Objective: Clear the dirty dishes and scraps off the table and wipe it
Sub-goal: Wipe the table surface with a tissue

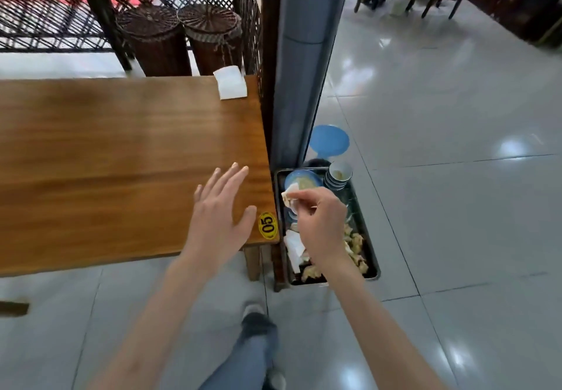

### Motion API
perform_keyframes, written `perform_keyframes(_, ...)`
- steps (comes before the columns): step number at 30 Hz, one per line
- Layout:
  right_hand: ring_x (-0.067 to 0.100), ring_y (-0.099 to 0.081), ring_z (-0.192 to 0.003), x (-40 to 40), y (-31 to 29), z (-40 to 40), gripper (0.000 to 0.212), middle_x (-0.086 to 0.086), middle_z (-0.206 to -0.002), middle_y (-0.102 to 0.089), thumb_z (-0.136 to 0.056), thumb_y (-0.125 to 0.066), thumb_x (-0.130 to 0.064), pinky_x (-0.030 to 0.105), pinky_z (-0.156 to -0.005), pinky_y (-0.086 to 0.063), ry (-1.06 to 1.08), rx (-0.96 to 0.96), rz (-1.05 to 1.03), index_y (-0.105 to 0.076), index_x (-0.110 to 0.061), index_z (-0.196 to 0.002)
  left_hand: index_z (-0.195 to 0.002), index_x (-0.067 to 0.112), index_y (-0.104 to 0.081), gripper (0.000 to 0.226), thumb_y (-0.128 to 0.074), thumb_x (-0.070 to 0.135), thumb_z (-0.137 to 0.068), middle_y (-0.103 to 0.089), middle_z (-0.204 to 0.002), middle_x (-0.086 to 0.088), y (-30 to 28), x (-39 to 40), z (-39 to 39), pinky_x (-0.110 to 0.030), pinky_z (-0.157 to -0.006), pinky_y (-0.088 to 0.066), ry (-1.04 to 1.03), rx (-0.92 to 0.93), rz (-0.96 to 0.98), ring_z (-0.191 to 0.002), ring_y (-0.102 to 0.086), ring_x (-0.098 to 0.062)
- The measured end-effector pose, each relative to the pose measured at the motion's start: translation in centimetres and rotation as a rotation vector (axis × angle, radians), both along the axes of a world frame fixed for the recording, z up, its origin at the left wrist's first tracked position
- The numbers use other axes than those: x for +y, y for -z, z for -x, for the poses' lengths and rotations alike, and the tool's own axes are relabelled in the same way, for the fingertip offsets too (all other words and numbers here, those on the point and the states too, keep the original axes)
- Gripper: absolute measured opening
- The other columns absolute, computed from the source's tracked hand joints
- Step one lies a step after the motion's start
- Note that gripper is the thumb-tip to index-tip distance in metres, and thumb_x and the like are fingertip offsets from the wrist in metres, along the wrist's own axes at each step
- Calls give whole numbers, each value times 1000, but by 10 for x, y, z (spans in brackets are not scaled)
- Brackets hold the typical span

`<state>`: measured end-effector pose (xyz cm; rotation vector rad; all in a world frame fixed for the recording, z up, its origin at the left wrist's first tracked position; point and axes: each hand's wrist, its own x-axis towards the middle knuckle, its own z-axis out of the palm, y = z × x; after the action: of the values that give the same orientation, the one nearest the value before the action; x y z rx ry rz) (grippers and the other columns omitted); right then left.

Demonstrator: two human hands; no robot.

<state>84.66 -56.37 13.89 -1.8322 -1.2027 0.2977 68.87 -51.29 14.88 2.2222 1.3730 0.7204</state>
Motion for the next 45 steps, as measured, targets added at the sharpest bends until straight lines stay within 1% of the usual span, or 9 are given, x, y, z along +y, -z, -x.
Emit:
perform_keyframes(8, 2, -57, -76, 31, 14, -70, 19, -5, -83, -69, -81, -65, 1, 2, -73, -40, 20, 30, 61, -75, -14, -86, -145, 30, -29, 63, -57, 26, -89, -25, -153, 11, 24, 39, -71, -35, -112, 2, 6, 46, 48, -144, -12, -13)
perform_keyframes(13, 8, -63, -77, 46, 37, -116, 14, 0, -85, -70, -83, -66, -5, 8, -70, -46, 76, 79, 128, -75, -15, -89, -145, 29, -30, 63, -57, 26, -89, -25, -153, 10, 41, 53, -109, -36, -112, 2, 29, 62, 70, -144, -11, -14)
perform_keyframes(16, 9, -62, -75, 45, 58, -139, 18, 0, -81, -69, -82, -65, -4, 21, -72, -52, 129, 91, 214, -74, -18, -87, -145, 29, -30, 62, -57, 26, -89, -25, -153, 10, 54, 53, -123, -36, -112, 3, 24, 104, 108, -144, -11, -15)
perform_keyframes(18, 11, -62, -74, 43, 72, -153, 22, 0, -80, -67, -81, -64, -1, 25, -73, -52, 141, 102, 278, -74, -20, -86, -145, 29, -30, 62, -57, 27, -89, -25, -153, 10, 62, 51, -132, -37, -111, 3, 22, 123, 133, -144, -12, -16)
perform_keyframes(24, 11, -63, -77, 42, 109, -191, 20, 0, -85, -70, -79, -65, -3, 23, -75, -52, 100, 164, 437, -75, -18, -89, -144, 28, -33, 61, -58, 26, -88, -30, -152, 7, 81, 41, -157, -38, -111, -1, -59, 165, 159, -144, -16, -18)
perform_keyframes(28, 16, -63, -83, 35, 129, -215, 18, 4, -89, -70, -80, -62, -3, 27, -78, -51, 111, 157, 531, -74, -12, -91, -144, 26, -35, 60, -58, 24, -88, -32, -151, 5, 92, 29, -171, -40, -112, -3, -103, 169, 187, -143, -18, -18)
perform_keyframes(32, 15, -62, -79, 34, 143, -238, 20, 3, -88, -71, -79, -61, -2, 22, -71, -46, 132, 176, 596, -74, -12, -90, -142, 25, -39, 58, -59, 23, -87, -34, -150, 4, 98, 19, -188, -41, -113, -4, -149, 150, 202, -142, -21, -20)
perform_keyframes(39, 15, -61, -82, 32, 177, -261, 22, 5, -92, -70, -77, -61, 0, 24, -73, -48, 120, 208, 697, -73, -11, -92, -140, 24, -42, 56, -61, 20, -87, -37, -148, 2, 110, 15, -213, -44, -113, -9, -215, 121, 193, -141, -24, -21)
perform_keyframes(45, 14, -59, -77, 35, 226, -266, 16, 3, -87, -70, -78, -63, -4, 23, -69, -44, 78, 183, 705, -73, -13, -86, -140, 25, -41, 56, -58, 20, -88, -36, -149, 3, 156, 21, -230, -41, -113, -7, -200, 136, 240, -142, -23, -20)
